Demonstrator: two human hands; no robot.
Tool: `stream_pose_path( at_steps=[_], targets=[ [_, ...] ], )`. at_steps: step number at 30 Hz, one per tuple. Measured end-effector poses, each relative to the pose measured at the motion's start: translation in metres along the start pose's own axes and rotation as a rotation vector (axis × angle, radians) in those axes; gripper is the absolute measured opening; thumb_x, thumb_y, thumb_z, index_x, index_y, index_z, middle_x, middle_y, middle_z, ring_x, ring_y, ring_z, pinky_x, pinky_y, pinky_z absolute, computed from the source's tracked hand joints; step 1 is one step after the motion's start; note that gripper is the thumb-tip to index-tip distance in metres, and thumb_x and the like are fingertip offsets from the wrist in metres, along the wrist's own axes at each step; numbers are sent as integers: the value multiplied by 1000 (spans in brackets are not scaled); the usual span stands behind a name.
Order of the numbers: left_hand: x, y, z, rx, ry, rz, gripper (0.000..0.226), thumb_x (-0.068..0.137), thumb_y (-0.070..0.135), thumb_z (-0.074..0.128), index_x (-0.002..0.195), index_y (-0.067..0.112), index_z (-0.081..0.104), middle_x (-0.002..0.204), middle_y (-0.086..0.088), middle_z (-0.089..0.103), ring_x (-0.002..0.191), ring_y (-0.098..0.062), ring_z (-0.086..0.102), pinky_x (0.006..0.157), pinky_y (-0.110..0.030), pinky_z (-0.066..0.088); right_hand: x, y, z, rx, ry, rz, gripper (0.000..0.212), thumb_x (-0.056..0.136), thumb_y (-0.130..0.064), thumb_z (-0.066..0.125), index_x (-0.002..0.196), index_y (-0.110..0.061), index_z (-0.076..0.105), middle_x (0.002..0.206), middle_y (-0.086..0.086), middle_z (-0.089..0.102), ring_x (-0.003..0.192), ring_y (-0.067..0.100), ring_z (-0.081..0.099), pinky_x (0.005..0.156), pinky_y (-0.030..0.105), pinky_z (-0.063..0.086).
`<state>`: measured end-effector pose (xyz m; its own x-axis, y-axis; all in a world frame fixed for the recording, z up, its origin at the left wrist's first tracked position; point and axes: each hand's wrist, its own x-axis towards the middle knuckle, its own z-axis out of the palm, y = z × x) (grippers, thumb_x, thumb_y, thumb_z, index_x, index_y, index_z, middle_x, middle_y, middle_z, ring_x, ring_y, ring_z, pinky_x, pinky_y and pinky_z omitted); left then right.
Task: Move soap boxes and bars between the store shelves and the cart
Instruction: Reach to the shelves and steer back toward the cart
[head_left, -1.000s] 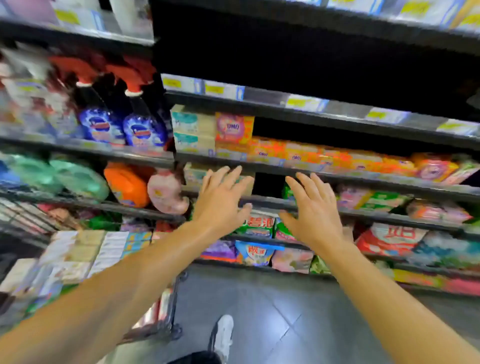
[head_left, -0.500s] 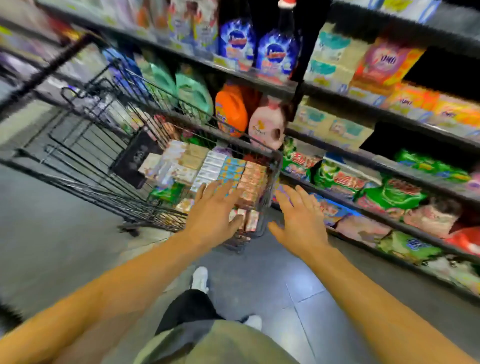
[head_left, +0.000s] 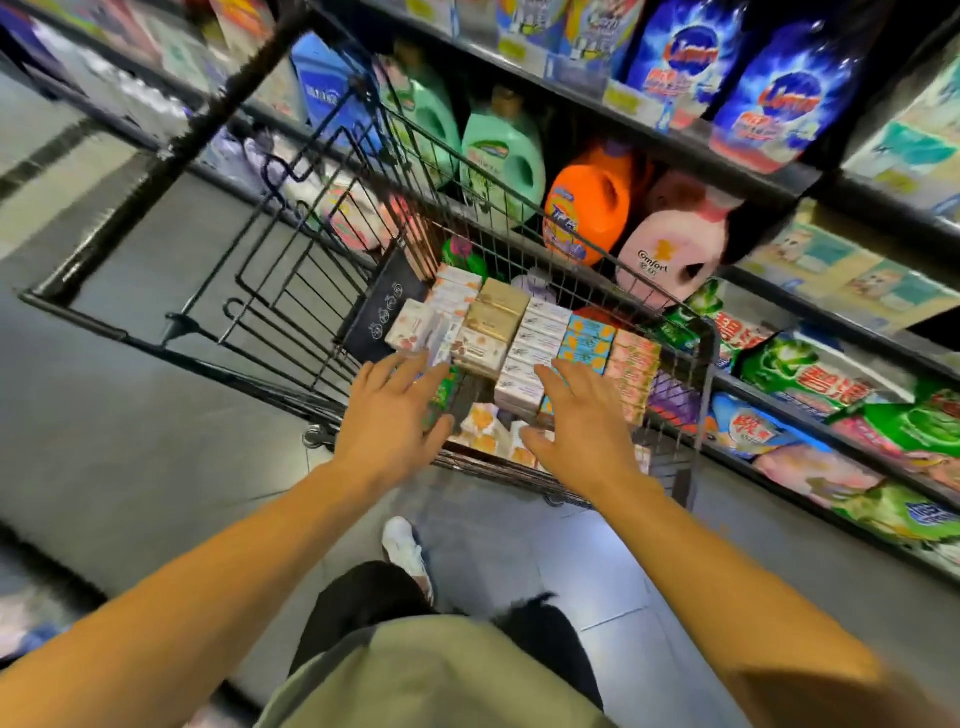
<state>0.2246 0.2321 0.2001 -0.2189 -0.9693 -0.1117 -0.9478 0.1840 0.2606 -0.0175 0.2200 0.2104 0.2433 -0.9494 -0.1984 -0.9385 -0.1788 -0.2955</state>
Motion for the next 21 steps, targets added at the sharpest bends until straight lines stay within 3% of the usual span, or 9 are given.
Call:
stream_pose_path(
  at_steps=[7, 15, 21],
  targets=[
    [25, -53, 2, -99, 24, -48, 64, 84, 51, 45, 139, 20, 53, 140, -11, 55, 128, -39, 49, 106, -54, 39, 63, -21, 29, 18, -127, 7, 76, 94, -48, 58, 156, -22, 24, 164, 3, 17, 151, 29, 11, 123, 44, 6],
    [83, -62, 31, -148, -43, -83, 63, 84, 45, 48, 138, 13, 53, 139, -13, 54, 125, -40, 48, 100, -60, 42, 135, 13, 73, -15, -232, 34, 76, 93, -46, 62, 155, -16, 29, 161, 9, 25, 147, 33, 21, 121, 44, 15],
    [136, -69, 76, -143, -188, -106, 63, 86, 48, 43, 136, 11, 56, 139, -15, 53, 125, -40, 47, 103, -54, 41, 191, 44, 132, -29, -364, 93, 77, 92, -51, 59, 153, -17, 29, 157, 6, 29, 141, 31, 28, 117, 42, 26]
  ],
)
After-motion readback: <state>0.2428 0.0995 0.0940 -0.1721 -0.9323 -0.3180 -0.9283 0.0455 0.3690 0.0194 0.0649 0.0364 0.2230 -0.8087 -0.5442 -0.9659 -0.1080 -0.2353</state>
